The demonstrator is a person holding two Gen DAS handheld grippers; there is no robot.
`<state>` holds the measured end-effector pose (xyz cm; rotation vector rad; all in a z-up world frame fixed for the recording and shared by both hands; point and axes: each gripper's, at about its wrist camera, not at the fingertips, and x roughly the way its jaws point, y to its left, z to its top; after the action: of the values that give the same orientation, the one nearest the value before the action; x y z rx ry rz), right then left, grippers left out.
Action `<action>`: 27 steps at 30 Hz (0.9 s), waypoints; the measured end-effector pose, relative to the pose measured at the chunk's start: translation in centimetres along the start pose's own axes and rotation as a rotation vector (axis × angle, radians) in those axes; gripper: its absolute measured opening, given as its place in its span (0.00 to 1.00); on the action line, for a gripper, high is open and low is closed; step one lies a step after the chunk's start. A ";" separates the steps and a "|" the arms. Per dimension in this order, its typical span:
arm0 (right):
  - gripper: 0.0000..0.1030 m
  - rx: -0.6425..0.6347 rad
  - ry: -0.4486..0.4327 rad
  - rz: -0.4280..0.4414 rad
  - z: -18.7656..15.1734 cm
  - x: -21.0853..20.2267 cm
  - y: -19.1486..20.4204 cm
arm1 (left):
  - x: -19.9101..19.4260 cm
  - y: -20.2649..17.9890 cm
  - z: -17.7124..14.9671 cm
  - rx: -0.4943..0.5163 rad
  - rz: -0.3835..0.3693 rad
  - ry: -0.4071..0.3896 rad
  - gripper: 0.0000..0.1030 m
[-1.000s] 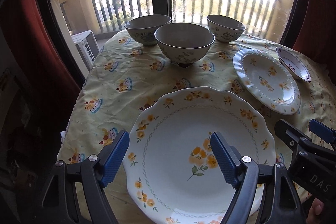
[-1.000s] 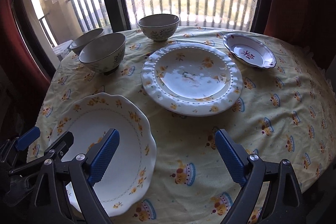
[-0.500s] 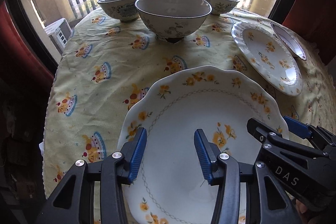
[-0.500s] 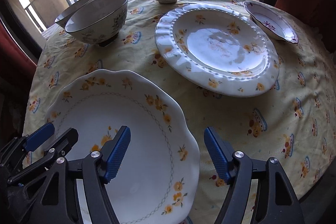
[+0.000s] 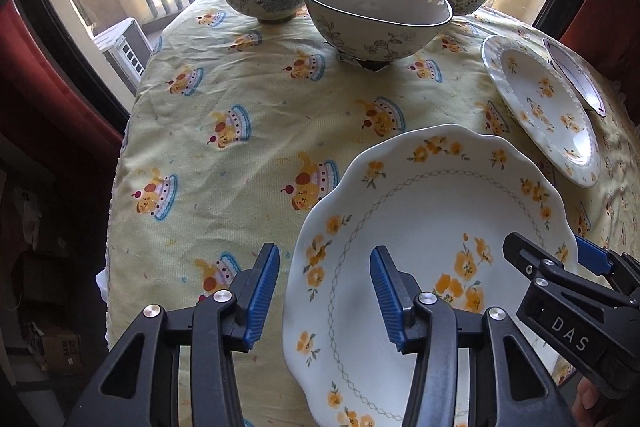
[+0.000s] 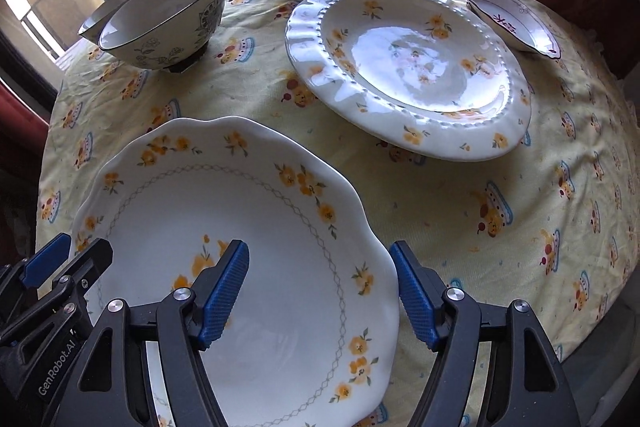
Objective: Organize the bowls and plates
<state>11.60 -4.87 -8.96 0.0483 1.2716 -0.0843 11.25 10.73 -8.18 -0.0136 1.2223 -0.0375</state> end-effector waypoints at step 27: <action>0.73 -0.105 -0.001 0.008 0.0 -0.5 -1.4 | -0.8 -3.6 -1.0 -0.043 0.023 0.010 0.59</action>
<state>11.32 -6.24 -8.43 -0.0370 1.2728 -0.0112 9.99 7.14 -7.69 -0.0370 1.2330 0.0084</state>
